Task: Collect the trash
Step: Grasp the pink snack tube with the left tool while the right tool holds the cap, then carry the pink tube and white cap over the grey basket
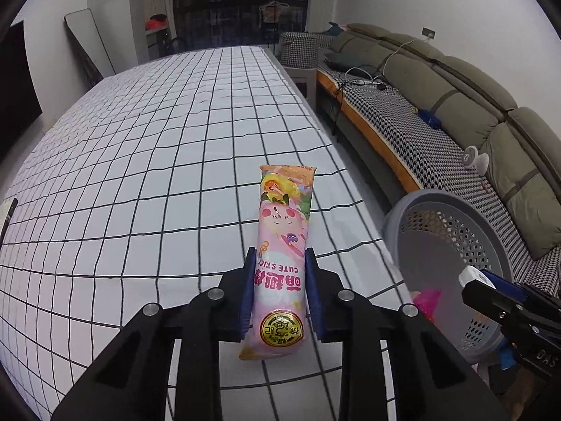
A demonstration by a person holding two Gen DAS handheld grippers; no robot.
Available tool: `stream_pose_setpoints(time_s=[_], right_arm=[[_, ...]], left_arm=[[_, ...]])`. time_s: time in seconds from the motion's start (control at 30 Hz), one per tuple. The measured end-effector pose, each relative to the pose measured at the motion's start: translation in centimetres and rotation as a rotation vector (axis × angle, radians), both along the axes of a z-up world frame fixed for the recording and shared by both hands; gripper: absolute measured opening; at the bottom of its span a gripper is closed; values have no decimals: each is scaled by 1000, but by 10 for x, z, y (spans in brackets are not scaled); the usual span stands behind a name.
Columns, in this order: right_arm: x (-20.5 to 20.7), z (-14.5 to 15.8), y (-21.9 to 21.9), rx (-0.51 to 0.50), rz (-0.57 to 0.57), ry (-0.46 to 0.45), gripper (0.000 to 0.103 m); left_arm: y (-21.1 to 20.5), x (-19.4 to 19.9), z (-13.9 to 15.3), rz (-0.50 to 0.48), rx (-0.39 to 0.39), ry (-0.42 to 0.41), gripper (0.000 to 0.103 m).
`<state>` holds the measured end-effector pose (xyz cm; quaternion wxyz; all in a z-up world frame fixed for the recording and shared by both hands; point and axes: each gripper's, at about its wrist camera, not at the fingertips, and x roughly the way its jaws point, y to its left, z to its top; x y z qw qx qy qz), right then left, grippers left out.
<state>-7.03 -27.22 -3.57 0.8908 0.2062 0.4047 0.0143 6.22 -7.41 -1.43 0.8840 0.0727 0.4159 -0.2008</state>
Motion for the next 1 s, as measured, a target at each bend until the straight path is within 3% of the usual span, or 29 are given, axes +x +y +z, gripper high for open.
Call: stream_pose_setpoints(time_s=[0.3, 0.6, 1.0], right_arm=[[-27, 3, -43, -48, -94, 0, 39], [-44, -20, -81, -77, -174, 54, 39], [-55, -34, -103, -75, -190, 52, 42]], left_arm=[[-62, -35, 7, -130, -32, 1, 26], [-119, -59, -14, -237, 7, 42, 26], [-140, -71, -25, -230, 71, 53, 31]])
